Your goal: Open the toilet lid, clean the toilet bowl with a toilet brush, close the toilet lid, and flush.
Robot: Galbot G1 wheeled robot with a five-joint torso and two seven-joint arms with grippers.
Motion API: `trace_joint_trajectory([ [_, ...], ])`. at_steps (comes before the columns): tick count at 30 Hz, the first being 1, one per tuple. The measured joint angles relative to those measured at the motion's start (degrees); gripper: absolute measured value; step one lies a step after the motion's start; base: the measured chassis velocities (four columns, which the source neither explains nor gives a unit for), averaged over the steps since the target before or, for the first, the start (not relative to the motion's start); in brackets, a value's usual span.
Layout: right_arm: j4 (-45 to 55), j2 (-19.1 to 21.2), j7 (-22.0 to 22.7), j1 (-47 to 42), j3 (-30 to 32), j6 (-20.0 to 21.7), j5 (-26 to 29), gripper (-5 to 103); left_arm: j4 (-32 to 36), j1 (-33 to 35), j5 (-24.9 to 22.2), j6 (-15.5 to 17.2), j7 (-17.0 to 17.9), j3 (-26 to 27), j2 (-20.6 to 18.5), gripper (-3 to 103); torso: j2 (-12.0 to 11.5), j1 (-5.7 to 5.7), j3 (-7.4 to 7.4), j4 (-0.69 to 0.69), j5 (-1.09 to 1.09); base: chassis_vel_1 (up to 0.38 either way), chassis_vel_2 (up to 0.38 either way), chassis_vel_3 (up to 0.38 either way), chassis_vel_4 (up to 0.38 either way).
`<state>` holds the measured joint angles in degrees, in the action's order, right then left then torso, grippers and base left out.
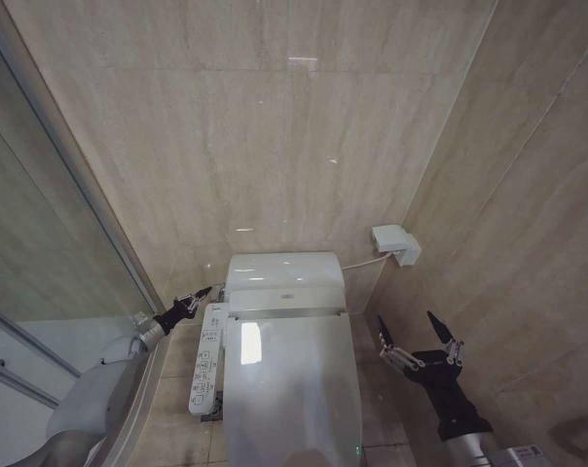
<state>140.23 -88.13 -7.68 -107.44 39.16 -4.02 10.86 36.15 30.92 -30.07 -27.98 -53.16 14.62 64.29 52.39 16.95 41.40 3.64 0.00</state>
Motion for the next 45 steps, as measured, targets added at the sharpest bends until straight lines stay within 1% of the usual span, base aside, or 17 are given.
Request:
trace_joint_trajectory([
  [8, 0.00, 0.00, 0.00, 0.00, 0.00, 0.00, 0.00, 100, -3.24, -1.70, 0.89, -0.35, -1.71, -0.06, 0.52, 0, 0.00, 0.00, 0.00, 0.00, 0.01, 0.000, 0.000, 0.000, 0.000],
  [12, 0.00, 0.00, 0.00, 0.00, 0.00, 0.00, 0.00, 100, -4.36, -2.67, 0.99, -0.36, -3.92, -0.32, -0.17, 0, 0.00, 0.00, 0.00, 0.00, 0.01, 0.000, 0.000, 0.000, 0.000],
  [18, 0.00, 0.00, 0.00, 0.00, 0.00, 0.00, 0.00, 100, -5.31, -2.96, 1.05, -0.29, -5.84, -0.38, -0.75, 0, 0.00, 0.00, 0.00, 0.00, 0.00, 0.000, 0.000, 0.000, 0.000],
  [29, 0.00, 0.00, 0.00, 0.00, 0.00, 0.00, 0.00, 100, -6.13, -2.80, 1.96, -0.22, -6.51, -0.13, -0.51, 0, 0.00, 0.00, 0.00, 0.00, 0.00, 0.000, 0.000, 0.000, 0.000],
  [45, 0.00, 0.00, 0.00, 0.00, 0.00, 0.00, 0.00, 100, -8.76, -5.16, 2.24, -0.14, -7.28, -1.34, 0.00, 0, 0.00, 0.00, 0.00, 0.00, 0.00, 0.000, 0.000, 0.000, 0.000],
])
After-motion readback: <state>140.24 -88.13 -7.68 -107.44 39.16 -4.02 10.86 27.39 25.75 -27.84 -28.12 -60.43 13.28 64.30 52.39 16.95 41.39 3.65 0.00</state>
